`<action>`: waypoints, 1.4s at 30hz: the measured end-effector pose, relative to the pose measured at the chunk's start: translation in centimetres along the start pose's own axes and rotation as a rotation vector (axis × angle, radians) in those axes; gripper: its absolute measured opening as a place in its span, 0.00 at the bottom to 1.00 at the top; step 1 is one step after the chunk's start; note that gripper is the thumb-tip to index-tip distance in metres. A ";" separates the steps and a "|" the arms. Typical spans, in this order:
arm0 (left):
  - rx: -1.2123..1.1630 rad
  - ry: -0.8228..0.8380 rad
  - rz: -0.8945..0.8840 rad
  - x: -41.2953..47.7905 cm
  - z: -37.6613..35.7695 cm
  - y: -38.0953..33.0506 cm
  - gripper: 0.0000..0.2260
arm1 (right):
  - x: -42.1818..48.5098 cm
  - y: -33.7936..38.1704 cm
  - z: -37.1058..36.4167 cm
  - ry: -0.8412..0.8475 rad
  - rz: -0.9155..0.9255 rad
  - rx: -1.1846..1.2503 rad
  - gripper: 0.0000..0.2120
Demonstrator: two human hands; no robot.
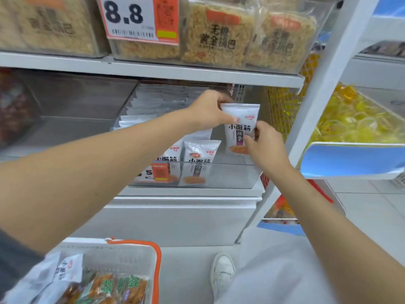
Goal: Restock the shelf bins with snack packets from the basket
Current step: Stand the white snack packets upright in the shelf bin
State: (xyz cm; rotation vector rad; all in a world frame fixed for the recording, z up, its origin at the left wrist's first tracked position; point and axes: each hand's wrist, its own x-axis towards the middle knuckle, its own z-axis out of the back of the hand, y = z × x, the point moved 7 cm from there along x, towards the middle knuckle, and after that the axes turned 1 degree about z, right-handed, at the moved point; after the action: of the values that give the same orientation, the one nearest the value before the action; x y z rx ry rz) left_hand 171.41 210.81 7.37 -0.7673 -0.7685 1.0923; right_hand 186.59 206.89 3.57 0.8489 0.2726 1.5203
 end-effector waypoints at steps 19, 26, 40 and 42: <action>0.338 -0.159 -0.009 13.1 3.7 7.1 0.03 | 12.8 -2.9 -11.4 0.049 -0.414 0.310 0.14; 0.385 -0.245 -0.049 14.3 4.0 7.7 0.04 | 13.8 -4.4 -13.1 0.049 -0.466 0.417 0.11; 0.435 -0.216 -0.048 14.0 3.8 7.9 0.11 | 12.9 -5.6 -14.1 0.099 -0.426 0.548 0.05; 0.449 -0.193 -0.050 13.9 3.6 7.9 0.12 | 13.0 -6.0 -13.8 0.050 -0.418 0.536 0.05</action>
State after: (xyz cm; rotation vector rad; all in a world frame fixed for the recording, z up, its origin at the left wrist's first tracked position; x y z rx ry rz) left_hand 168.44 226.74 4.77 -0.2643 -0.6648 1.2474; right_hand 183.34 224.39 -5.37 1.0893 0.8670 1.0848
